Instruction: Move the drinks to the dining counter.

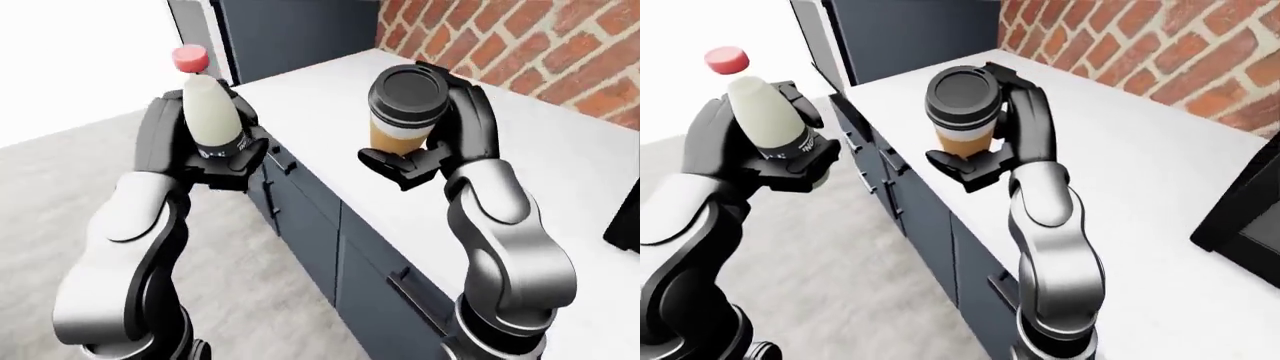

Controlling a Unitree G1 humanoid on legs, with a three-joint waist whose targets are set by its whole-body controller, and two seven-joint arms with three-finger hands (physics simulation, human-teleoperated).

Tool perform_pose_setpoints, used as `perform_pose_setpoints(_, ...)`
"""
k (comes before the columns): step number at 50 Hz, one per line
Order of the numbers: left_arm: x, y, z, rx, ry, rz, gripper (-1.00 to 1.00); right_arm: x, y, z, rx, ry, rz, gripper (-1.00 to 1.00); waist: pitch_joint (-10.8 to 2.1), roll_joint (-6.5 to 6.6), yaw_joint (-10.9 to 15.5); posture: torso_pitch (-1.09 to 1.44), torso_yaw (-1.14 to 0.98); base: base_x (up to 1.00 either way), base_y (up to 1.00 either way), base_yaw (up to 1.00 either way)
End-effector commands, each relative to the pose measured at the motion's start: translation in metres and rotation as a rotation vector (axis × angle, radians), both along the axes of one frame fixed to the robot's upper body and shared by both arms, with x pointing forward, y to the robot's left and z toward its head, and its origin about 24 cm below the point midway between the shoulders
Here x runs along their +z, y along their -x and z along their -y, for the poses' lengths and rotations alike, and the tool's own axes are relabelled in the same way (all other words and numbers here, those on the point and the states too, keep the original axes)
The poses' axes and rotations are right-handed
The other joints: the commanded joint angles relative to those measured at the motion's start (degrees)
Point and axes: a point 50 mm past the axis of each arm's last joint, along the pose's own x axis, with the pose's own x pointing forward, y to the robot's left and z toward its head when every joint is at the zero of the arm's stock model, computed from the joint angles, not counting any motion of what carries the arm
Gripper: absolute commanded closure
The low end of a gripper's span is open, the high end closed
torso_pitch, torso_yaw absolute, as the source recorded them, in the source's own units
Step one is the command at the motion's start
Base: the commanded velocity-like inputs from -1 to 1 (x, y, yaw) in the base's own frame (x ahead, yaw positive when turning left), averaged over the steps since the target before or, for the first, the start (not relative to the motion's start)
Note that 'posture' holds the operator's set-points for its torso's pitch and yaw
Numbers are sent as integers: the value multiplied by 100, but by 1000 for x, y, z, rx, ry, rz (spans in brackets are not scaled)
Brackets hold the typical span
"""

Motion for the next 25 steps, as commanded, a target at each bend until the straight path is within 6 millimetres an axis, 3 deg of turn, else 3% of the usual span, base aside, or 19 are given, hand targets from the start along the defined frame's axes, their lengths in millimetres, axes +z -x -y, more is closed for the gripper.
perform_pose_setpoints(1, 15, 6, -2, 19, -5, 102, 100, 14, 6, -4, 30, -4, 91, 97, -119, 15, 18, 0, 0, 0, 0, 100)
perform_pose_setpoints(7, 13, 5, -3, 21, -4, 100, 100, 12, 6, -5, 30, -4, 90, 97, -95, 507, -48, 0, 0, 0, 0, 100)
perform_pose_setpoints(8, 13, 6, -3, 21, -4, 101, 100, 12, 5, -5, 31, -4, 89, 97, -111, 639, -52, 0, 0, 0, 0, 100)
perform_pose_setpoints(9, 13, 6, -3, 21, -4, 101, 100, 12, 6, -5, 31, -4, 89, 97, -187, 860, -45, 0, 0, 0, 0, 100)
perform_pose_setpoints(10, 13, 6, -3, 21, -4, 101, 100, 12, 6, -6, 32, -4, 89, 97, -266, 878, -29, 0, 0, 0, 0, 100)
perform_pose_setpoints(11, 13, 6, -3, 21, -4, 100, 100, 12, 6, -6, 32, -4, 88, 97, -168, 795, 9, 0, 0, 0, 0, 100)
perform_pose_setpoints(14, 11, 5, -4, 22, -3, 99, 100, 10, 6, -6, 33, -4, 86, 97, -204, 586, 109, 0, 0, 0, 0, 100)
perform_pose_setpoints(20, 11, 6, -4, 23, -2, 98, 100, 9, 5, -7, 35, -4, 83, 97, -33, 190, 54, 0, 0, 0, 0, 100)
perform_pose_setpoints(22, 11, 6, -4, 23, -2, 98, 100, 9, 6, -7, 36, -4, 83, 97, -32, -26, 44, 0, 0, 0, 0, 100)
perform_pose_setpoints(23, 11, 6, -4, 23, -2, 98, 100, 9, 6, -8, 37, -2, 83, 97, -113, -233, 38, 0, 0, 0, 0, 100)
perform_pose_setpoints(24, 10, 6, -4, 23, -2, 97, 100, 8, 5, -8, 37, -2, 83, 96, -216, -200, 45, 0, 0, 0, 0, 100)
perform_pose_setpoints(25, 9, 5, -4, 23, -2, 97, 100, 8, 5, -7, 37, -2, 82, 97, -56, -130, -8, 0, 0, 0, 0, 100)
